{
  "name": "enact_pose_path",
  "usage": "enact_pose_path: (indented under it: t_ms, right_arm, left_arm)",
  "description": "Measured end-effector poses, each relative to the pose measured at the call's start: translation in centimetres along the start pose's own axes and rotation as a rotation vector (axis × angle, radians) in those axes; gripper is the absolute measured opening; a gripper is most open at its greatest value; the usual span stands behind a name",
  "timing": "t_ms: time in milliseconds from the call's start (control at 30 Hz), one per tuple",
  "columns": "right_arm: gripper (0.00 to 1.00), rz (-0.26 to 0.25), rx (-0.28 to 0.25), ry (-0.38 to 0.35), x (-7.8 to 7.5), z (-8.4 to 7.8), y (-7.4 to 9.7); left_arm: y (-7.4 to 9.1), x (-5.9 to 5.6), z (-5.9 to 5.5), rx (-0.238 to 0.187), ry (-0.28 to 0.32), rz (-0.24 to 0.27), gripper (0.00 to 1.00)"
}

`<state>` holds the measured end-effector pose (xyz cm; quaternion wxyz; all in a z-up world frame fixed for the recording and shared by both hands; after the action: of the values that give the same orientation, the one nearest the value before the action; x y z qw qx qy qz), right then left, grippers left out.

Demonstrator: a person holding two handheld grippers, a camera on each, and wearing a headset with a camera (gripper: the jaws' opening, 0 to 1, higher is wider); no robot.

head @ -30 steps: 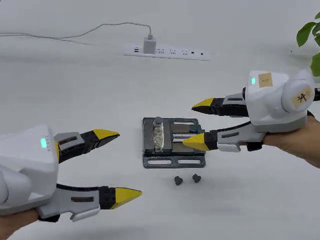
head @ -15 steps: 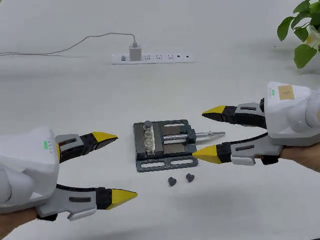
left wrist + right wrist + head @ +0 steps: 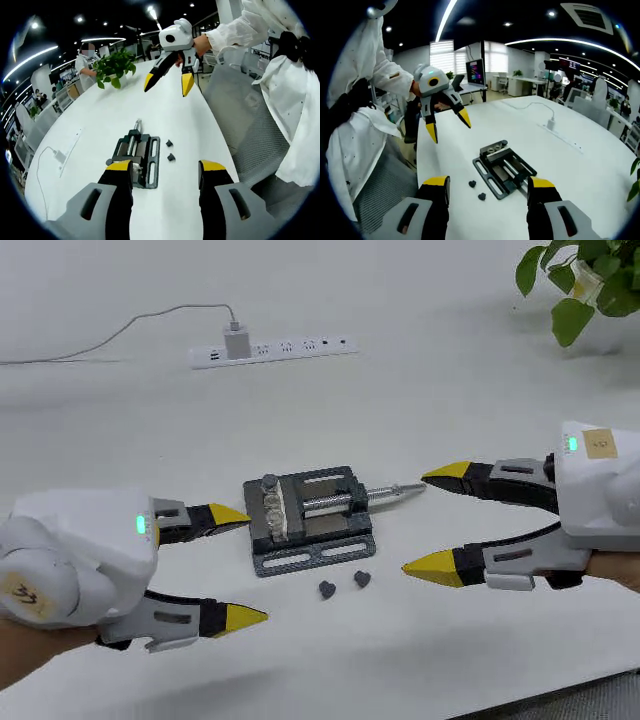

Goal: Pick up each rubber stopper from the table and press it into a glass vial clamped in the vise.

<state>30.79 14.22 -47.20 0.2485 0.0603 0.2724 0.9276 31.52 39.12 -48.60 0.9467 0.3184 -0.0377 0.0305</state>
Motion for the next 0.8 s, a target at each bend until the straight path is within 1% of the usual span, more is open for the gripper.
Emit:
enact_pose_path:
  t_ms: [33, 100, 233, 267, 300, 333, 433, 467, 533, 633, 733, 800]
  right_arm:
    - [0.61, -0.005, -0.001, -0.004, 0.0, -0.2, 0.2]
    - [0.62, -0.011, -0.004, -0.010, 0.0, -0.6, 0.6]
    - [0.64, -0.019, -0.008, -0.017, 0.0, -1.5, 1.2]
    - [0.64, -0.022, -0.008, -0.015, 0.0, -1.7, 1.4]
    - [0.65, -0.024, -0.007, -0.017, 0.0, -1.9, 1.4]
    - [0.66, -0.026, -0.009, -0.021, 0.0, -2.2, 1.6]
    - [0.67, -0.026, -0.014, -0.026, 0.0, -2.6, 1.8]
    - [0.67, -0.025, -0.017, -0.030, 0.1, -2.8, 1.8]
    - [0.68, -0.025, -0.016, -0.027, 0.1, -3.1, 1.8]
    - [0.68, -0.023, -0.012, -0.028, 0.0, -3.6, 1.8]
    - [0.68, -0.024, -0.014, -0.040, 0.0, -3.7, 1.8]
    - [0.68, -0.024, -0.015, -0.043, 0.0, -3.8, 1.8]
  left_arm:
    - [-0.5, 0.2, -0.3, 0.018, -0.023, -0.020, 0.49]
    - [-1.2, 0.5, -0.4, 0.065, -0.092, -0.052, 0.47]
    - [-2.7, 0.9, -0.6, 0.107, -0.157, -0.110, 0.42]
    - [-3.2, 1.0, -0.7, 0.132, -0.182, -0.131, 0.41]
    - [-3.5, 1.1, -0.8, 0.146, -0.202, -0.138, 0.40]
    - [-4.0, 1.3, -0.8, 0.161, -0.244, -0.155, 0.39]
    - [-5.1, 1.4, -0.7, 0.184, -0.278, -0.186, 0.33]
    - [-5.4, 1.5, -0.8, 0.191, -0.286, -0.197, 0.33]
    - [-6.1, 1.6, -0.8, 0.211, -0.332, -0.220, 0.32]
    - [-7.1, 1.8, -0.8, 0.224, -0.359, -0.240, 0.28]
    - [-8.0, 2.0, -1.0, 0.252, -0.409, -0.264, 0.24]
    - [-8.6, 2.0, -1.1, 0.264, -0.428, -0.279, 0.23]
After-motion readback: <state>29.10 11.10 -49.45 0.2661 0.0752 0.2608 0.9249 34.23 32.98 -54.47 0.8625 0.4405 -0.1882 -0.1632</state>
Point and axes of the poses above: the centre of the closed fingertips' face, and the gripper's own axes: y roughly backward along the fingers, x roughly to its left, z roughly out of its top, the point moved 8 cm from there along y, roughly backward along the fingers, and after that the axes turned 5 degrees about -z, right-handed, at the moved point
